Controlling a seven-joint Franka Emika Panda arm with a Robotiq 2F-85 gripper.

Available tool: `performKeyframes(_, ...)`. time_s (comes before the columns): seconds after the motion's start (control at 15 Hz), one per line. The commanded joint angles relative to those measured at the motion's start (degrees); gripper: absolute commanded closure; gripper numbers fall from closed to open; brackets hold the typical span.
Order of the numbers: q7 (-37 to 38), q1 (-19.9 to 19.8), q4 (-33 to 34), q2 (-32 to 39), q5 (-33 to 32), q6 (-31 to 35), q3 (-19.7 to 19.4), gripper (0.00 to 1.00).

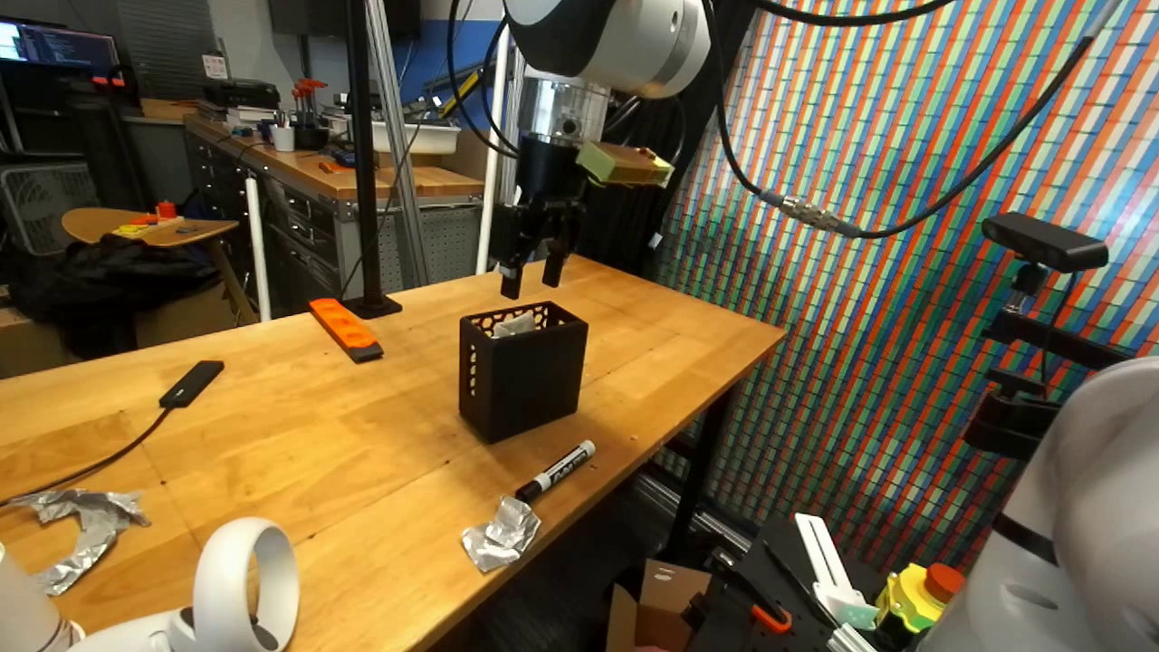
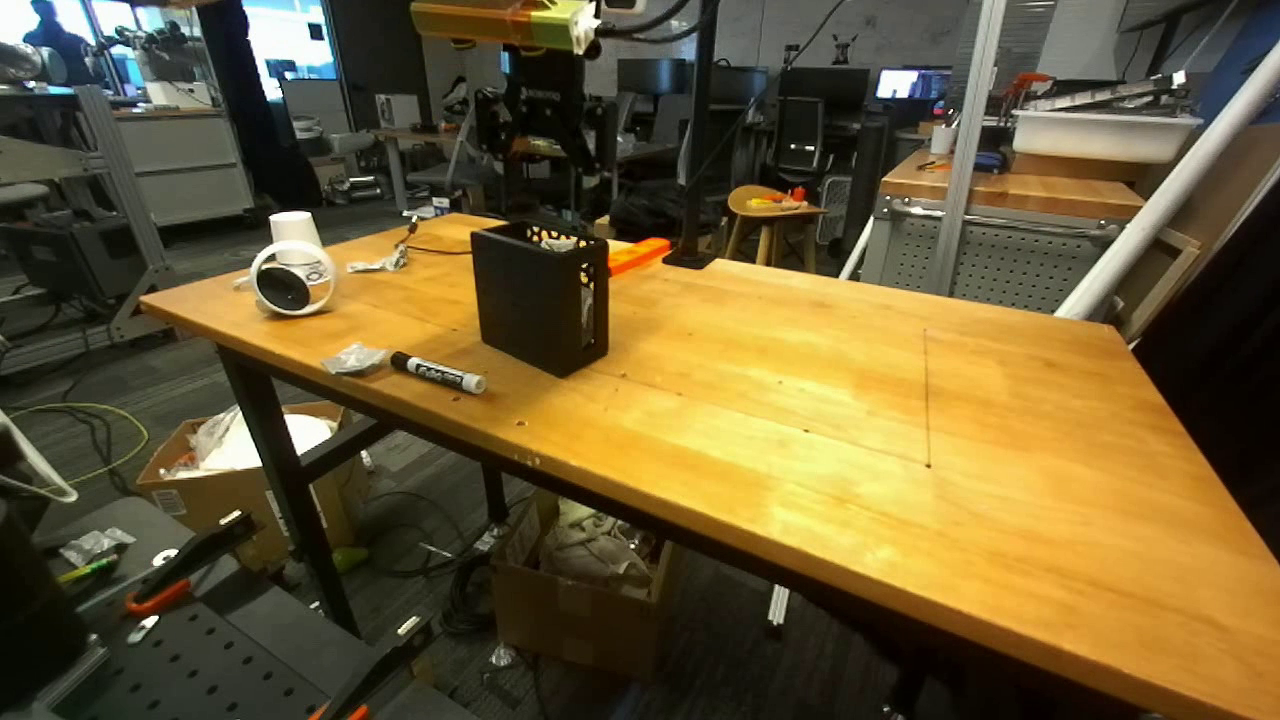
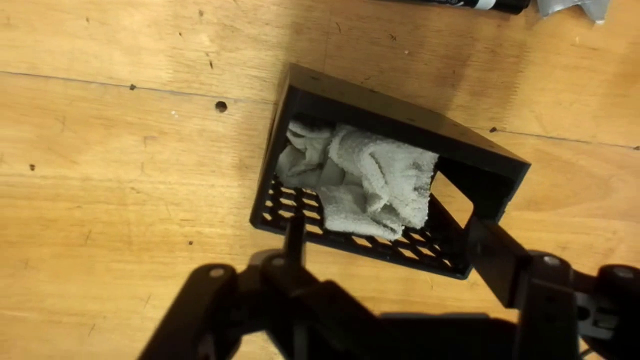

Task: Put the white towel in the black box

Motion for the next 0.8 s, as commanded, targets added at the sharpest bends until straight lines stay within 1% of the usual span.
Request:
performKeyframes(0.0,1.2,0.6,-1.2,-2.6,-0.2,-0.3,-0.3,0.47)
performKeyframes(0.2,1.8,0.9,-2.0,-2.6,-0.9,0.6,0.1,0.71)
performKeyframes(0.33,1.7,1.0,-2.6,-2.4,-1.9,2.3,0.3,0.85)
performKeyframes(0.4,1.4,0.9,-2.6,-2.2,-2.5,2.9,0.1,0.94)
performKeyframes(0.47,1.6,0.9,-2.7,-1.9,-3.3,4.1,0.2,0.99)
performKeyframes(0.73,1.9,1.1,-1.9,0.0,-4.1,7.3,0.3,1.00)
